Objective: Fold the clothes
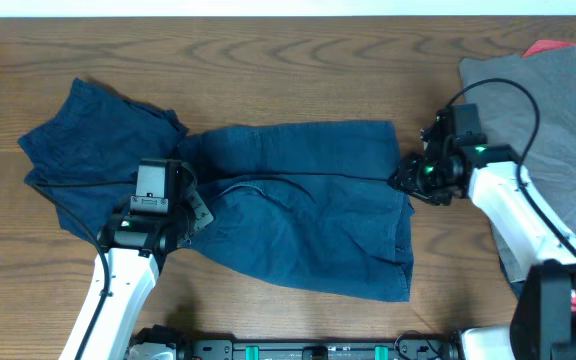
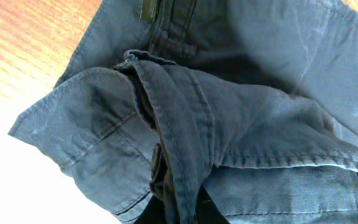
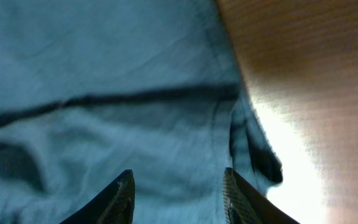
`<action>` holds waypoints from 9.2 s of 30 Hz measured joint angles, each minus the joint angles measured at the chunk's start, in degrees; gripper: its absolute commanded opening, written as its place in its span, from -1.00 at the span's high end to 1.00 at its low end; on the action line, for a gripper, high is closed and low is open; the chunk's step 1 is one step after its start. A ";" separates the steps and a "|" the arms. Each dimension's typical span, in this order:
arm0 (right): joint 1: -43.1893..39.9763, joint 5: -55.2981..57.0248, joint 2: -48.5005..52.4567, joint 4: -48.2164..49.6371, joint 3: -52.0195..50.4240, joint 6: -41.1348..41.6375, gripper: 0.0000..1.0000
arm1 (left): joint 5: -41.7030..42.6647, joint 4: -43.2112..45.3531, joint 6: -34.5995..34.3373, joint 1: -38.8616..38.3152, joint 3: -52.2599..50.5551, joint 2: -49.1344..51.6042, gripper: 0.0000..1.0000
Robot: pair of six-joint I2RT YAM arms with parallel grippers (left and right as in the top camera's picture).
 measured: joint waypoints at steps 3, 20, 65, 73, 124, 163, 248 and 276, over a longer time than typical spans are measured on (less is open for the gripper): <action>-0.02 2.36 2.12 2.78 -0.81 1.29 0.12 | 0.00 -0.28 0.02 0.00 0.00 0.00 0.88; 3.17 5.66 9.38 7.74 -0.87 4.35 0.58 | 0.00 -0.31 0.00 0.00 0.00 0.00 0.88; -0.07 6.97 8.28 33.62 15.93 -4.24 0.98 | -5.14 26.67 -5.99 -0.17 0.00 11.23 0.86; 2.05 7.56 19.23 46.38 15.91 -4.13 0.18 | -6.54 32.22 -7.17 -0.13 0.00 19.61 0.15; 7.08 15.93 22.45 -8.55 17.53 -5.25 0.97 | 13.42 3.23 1.57 -1.53 4.87 29.03 0.31; 6.47 21.03 13.99 -6.78 14.19 -6.45 0.85 | -3.10 18.73 -7.76 -3.41 0.87 25.59 -0.03; 41.18 -16.35 24.50 13.14 12.39 -13.86 0.88 | 10.56 -27.96 10.56 1.62 36.87 14.49 0.88; 16.24 11.67 11.26 4.31 1.64 -18.62 0.92 | 10.88 -15.58 3.30 -2.23 37.33 17.81 0.88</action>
